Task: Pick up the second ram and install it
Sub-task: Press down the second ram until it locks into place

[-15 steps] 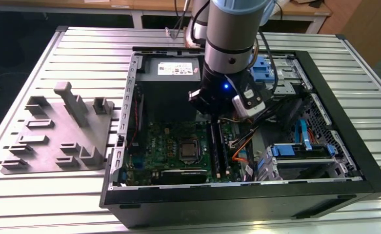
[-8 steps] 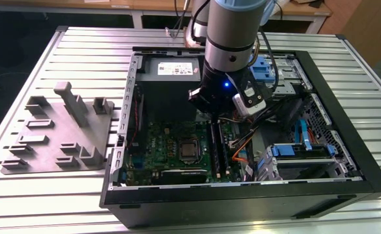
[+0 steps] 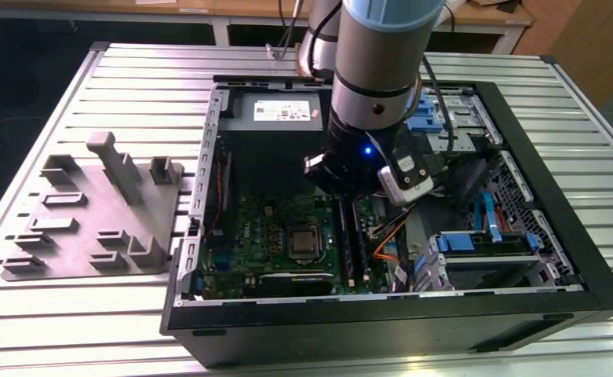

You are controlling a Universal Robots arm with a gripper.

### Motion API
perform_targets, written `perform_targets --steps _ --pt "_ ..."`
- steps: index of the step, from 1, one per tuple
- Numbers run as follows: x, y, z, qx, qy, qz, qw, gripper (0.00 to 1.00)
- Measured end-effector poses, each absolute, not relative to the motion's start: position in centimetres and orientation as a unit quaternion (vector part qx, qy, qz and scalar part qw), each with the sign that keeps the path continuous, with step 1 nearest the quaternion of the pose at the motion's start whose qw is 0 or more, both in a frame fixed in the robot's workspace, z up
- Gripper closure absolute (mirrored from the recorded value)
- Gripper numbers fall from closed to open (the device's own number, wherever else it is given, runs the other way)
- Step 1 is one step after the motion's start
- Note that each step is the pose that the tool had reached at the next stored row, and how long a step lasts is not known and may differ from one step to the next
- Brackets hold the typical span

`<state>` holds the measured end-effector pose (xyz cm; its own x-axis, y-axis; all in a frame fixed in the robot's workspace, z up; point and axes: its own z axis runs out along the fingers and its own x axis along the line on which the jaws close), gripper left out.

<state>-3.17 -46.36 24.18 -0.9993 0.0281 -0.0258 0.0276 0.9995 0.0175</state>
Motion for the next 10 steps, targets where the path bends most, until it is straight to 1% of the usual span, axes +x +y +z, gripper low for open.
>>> perform_targets --steps 10 --pt "-3.2 -49.4 24.2 0.014 1.000 0.009 0.013 0.90"
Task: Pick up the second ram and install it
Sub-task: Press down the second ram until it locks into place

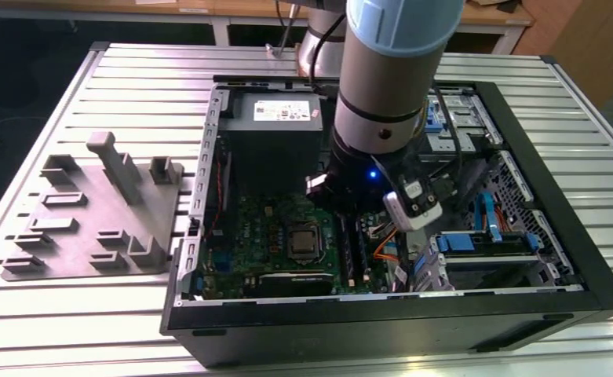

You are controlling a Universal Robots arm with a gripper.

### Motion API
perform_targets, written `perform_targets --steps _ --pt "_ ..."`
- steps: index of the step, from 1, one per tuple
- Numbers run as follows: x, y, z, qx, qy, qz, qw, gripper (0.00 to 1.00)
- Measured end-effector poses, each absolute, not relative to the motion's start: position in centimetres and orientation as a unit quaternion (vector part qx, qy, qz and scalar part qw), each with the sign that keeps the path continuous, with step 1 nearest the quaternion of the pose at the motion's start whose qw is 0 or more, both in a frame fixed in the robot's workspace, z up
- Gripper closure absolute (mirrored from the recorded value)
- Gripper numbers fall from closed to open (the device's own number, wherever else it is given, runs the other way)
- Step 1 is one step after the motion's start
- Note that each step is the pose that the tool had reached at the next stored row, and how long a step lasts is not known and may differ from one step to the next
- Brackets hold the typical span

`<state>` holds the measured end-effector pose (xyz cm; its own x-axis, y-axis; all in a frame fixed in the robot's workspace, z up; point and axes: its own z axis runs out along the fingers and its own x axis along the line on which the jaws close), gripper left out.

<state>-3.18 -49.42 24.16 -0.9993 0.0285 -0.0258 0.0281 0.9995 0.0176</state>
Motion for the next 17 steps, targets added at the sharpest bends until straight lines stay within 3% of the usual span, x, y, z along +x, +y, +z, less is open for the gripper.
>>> perform_targets --steps 17 --pt "-3.2 -52.8 23.5 0.014 1.000 0.009 0.013 0.90"
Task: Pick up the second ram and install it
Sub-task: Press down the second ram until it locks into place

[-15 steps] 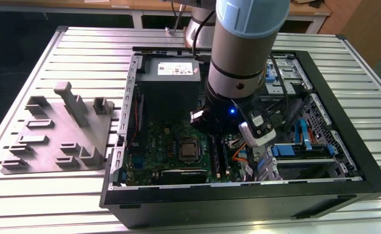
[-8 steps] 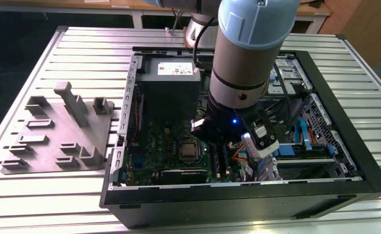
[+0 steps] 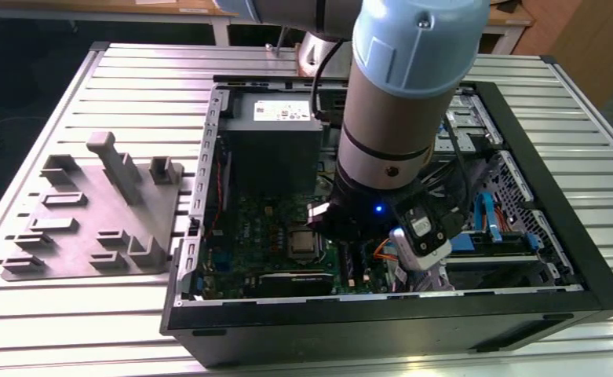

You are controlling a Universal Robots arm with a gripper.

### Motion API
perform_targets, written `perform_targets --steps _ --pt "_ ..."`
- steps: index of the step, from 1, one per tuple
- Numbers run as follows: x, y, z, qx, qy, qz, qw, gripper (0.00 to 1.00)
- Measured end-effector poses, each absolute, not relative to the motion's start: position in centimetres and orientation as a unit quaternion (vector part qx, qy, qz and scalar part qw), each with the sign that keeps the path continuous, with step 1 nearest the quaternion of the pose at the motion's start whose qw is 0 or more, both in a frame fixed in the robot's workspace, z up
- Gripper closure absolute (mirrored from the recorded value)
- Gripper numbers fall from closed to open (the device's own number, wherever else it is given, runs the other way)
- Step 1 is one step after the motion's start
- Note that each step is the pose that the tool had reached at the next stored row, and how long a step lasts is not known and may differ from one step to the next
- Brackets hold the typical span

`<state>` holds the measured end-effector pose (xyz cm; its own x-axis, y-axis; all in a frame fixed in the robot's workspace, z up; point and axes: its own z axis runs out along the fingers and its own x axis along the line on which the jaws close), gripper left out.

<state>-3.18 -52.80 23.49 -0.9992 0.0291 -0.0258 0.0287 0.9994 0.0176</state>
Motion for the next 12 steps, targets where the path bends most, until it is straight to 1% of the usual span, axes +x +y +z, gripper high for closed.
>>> perform_targets --steps 12 --pt "-3.18 -52.86 22.66 0.014 1.000 0.008 0.013 0.90"
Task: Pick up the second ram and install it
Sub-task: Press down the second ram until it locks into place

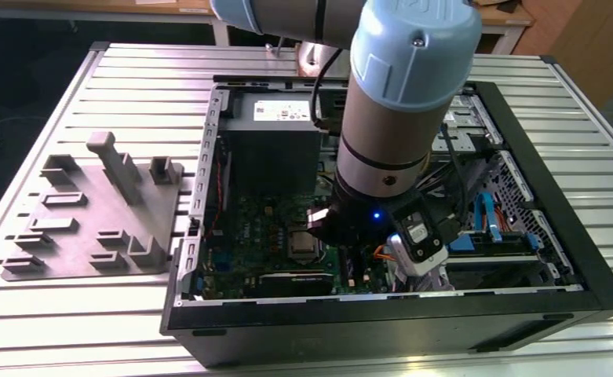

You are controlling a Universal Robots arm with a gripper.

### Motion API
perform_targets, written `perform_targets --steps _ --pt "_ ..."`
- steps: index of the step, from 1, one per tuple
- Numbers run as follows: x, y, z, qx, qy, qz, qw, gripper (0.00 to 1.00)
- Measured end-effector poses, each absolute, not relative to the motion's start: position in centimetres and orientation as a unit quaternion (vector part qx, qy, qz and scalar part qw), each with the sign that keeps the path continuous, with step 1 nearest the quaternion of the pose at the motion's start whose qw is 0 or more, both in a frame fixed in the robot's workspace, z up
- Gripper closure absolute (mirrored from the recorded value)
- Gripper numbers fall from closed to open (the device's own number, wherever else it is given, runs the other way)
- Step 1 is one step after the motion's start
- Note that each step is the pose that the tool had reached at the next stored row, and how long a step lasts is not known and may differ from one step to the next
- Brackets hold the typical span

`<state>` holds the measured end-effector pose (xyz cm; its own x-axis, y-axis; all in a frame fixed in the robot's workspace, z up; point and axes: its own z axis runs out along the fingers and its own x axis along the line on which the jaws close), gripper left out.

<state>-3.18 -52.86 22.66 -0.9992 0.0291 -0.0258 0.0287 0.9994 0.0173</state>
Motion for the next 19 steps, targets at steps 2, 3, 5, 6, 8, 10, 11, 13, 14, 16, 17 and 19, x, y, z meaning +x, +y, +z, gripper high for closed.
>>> perform_targets --steps 2,3,5,6,8,10,11,13,14,16,17,19 --pt "-3.17 -52.85 22.58 0.014 1.000 0.009 0.013 0.90" --pt "-3.17 -52.85 22.44 0.014 1.000 0.009 0.013 0.90" --pt "-3.18 -52.86 22.15 0.014 1.000 0.008 0.013 0.90" --pt "-3.18 -52.86 22.11 0.014 1.000 0.008 0.013 0.90" --pt "-3.18 -52.86 22.09 0.014 1.000 0.008 0.013 0.90" --pt "-3.18 -52.86 22.03 0.014 1.000 0.008 0.013 0.90" --pt "-3.18 -52.86 21.94 0.014 1.000 0.008 0.013 0.90" --pt "-3.18 -52.86 21.81 0.014 1.000 0.008 0.013 0.90" --pt "-3.18 -52.86 21.79 0.014 1.000 0.008 0.013 0.90" --pt "-3.18 -52.86 21.77 0.014 1.000 0.008 0.013 0.90" --pt "-3.18 -52.85 21.77 0.014 1.000 0.008 0.013 0.90" --pt "-3.18 -52.86 21.76 0.014 1.000 0.008 0.013 0.90"
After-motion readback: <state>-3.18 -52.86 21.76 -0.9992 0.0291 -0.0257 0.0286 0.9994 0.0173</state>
